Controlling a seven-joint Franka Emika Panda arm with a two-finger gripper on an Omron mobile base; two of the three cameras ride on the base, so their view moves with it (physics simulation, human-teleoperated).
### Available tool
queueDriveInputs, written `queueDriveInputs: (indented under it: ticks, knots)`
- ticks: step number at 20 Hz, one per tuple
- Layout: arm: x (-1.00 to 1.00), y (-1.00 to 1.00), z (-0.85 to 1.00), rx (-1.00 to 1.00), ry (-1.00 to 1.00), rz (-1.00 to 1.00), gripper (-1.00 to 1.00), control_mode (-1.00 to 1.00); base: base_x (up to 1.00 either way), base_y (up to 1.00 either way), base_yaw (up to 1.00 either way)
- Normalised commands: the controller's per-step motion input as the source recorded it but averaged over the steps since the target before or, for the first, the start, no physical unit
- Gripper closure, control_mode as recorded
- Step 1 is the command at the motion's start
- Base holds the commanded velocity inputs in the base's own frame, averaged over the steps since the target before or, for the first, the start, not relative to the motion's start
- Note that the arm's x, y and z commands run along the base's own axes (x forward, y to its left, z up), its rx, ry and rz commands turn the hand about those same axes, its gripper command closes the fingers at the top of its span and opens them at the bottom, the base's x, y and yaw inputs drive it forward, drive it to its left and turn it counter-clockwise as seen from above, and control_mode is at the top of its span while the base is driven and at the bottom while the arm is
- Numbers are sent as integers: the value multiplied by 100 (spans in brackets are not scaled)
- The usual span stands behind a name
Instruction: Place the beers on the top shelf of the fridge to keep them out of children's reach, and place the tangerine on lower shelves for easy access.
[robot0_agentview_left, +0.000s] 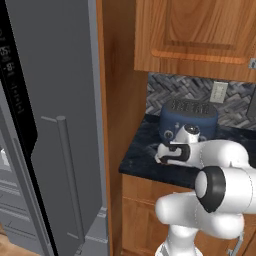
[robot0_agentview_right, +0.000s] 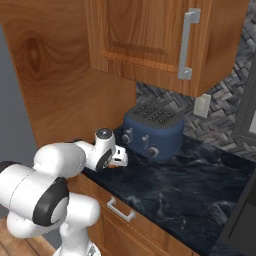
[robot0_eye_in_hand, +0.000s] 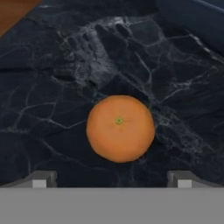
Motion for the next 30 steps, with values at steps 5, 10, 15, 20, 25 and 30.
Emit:
queueDriveInputs:
  ticks: [5,10,15,20,25,30]
  knots:
    - [16,0,-12,0,2,0,-100,-100,0,0,0]
    - [13,0,-13,0,1,0,-100,-100,0,0,0]
    - [14,0,-14,0,2,0,-100,-100,0,0,0]
    - [13,0,-14,0,2,0,-100,-100,0,0,0]
    - [4,-1,-17,0,3,0,100,-100,0,0,0]
    - [0,-2,-20,0,3,0,100,-100,0,0,0]
